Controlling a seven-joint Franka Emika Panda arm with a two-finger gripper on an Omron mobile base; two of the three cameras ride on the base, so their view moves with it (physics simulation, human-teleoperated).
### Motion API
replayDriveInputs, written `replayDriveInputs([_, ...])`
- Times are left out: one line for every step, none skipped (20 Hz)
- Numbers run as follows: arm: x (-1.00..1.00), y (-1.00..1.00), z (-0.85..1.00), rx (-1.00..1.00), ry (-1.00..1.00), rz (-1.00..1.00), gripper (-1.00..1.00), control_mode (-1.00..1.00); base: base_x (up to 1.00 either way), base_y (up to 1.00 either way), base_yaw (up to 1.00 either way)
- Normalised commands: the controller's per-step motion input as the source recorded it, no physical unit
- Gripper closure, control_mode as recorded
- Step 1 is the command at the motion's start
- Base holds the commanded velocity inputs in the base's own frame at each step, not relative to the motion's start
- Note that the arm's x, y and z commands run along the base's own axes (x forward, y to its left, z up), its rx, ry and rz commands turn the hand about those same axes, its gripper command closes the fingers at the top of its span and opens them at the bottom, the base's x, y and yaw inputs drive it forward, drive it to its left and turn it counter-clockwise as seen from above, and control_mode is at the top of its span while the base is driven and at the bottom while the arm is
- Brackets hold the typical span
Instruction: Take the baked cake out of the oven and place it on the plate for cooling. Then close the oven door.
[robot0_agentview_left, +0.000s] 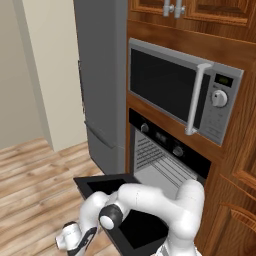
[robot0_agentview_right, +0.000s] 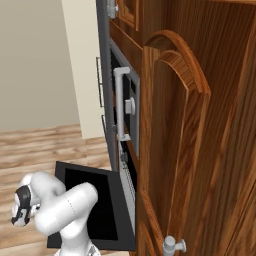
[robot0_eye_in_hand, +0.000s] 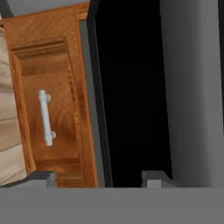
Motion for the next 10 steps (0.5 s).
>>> replayDriveInputs([0.07, -0.35, 0.41, -0.27, -0.26, -0.17, -1.00, -1.00, 0.00, 0.00, 0.00])
replayDriveInputs([0.12, -0.39, 0.42, -0.26, -0.24, -0.17, -1.00, -1.00, 0.00, 0.00, 0.00])
replayDriveInputs([0.11, -0.45, 0.44, -0.26, -0.23, -0.18, -1.00, -1.00, 0.00, 0.00, 0.00])
replayDriveInputs([0.15, -0.48, 0.45, -0.25, -0.22, -0.18, -1.00, -1.00, 0.00, 0.00, 0.00])
replayDriveInputs([0.16, -0.49, 0.46, -0.25, -0.22, -0.17, -1.00, -1.00, 0.00, 0.00, 0.00])
replayDriveInputs([0.16, -0.54, 0.49, -0.25, -0.22, -0.16, -1.00, -1.00, 0.00, 0.00, 0.00])
replayDriveInputs([0.19, -0.55, 0.51, -0.24, -0.21, -0.15, -1.00, -1.00, 0.00, 0.00, 0.00])
replayDriveInputs([0.17, -0.58, 0.56, -0.23, -0.22, -0.15, -1.00, -1.00, 0.00, 0.00, 0.00])
replayDriveInputs([0.19, -0.61, 0.54, -0.21, -0.18, -0.14, -1.00, -1.00, 0.00, 0.00, 0.00])
replayDriveInputs([0.16, -0.61, 0.56, -0.21, -0.20, -0.14, -1.00, -1.00, 0.00, 0.00, 0.00])
